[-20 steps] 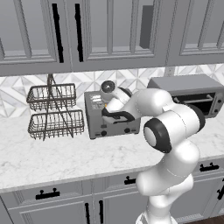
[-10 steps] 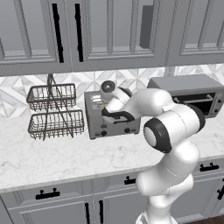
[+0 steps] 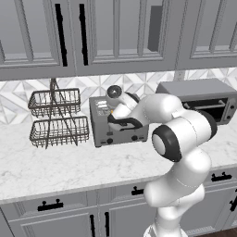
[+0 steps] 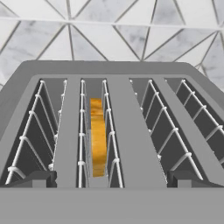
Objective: Start the toaster. Once the lever pops up, take the bread to the plate on the dining counter.
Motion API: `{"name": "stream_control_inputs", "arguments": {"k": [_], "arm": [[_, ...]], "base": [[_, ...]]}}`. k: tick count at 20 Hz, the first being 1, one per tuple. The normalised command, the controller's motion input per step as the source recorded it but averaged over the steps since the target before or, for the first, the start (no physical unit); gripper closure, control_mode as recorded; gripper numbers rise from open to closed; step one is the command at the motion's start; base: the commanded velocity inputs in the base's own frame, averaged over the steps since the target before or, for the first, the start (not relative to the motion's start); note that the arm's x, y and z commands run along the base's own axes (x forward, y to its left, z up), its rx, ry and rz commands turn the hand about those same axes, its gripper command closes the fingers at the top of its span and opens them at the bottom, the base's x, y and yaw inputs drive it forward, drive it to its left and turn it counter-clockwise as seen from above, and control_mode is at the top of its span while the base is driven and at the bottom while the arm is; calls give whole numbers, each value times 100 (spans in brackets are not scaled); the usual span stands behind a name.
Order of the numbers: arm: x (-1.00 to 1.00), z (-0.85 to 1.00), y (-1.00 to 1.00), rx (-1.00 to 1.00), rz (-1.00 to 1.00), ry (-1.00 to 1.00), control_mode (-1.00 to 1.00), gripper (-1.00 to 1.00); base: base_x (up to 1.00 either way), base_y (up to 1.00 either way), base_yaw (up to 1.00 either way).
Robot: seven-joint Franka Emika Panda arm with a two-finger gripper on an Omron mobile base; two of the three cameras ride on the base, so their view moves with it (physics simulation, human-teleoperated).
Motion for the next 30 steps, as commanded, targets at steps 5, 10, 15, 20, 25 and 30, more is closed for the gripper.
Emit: {"name": "stream_control_inputs", "arguments": {"k": [5, 10, 15, 20, 25, 30], "arm": [[0, 0, 0, 0, 0, 0, -100, -100], [0, 0, 0, 0, 0, 0, -100, -100], [0, 0, 0, 0, 0, 0, -100, -100], [0, 0, 0, 0, 0, 0, -100, -100], [0, 0, 0, 0, 0, 0, -100, -100], [0, 0, 0, 0, 0, 0, -100, -100]], "base": [[0, 0, 0], [0, 0, 0], [0, 0, 0], [0, 0, 0], [0, 0, 0], [0, 0, 0]]}}
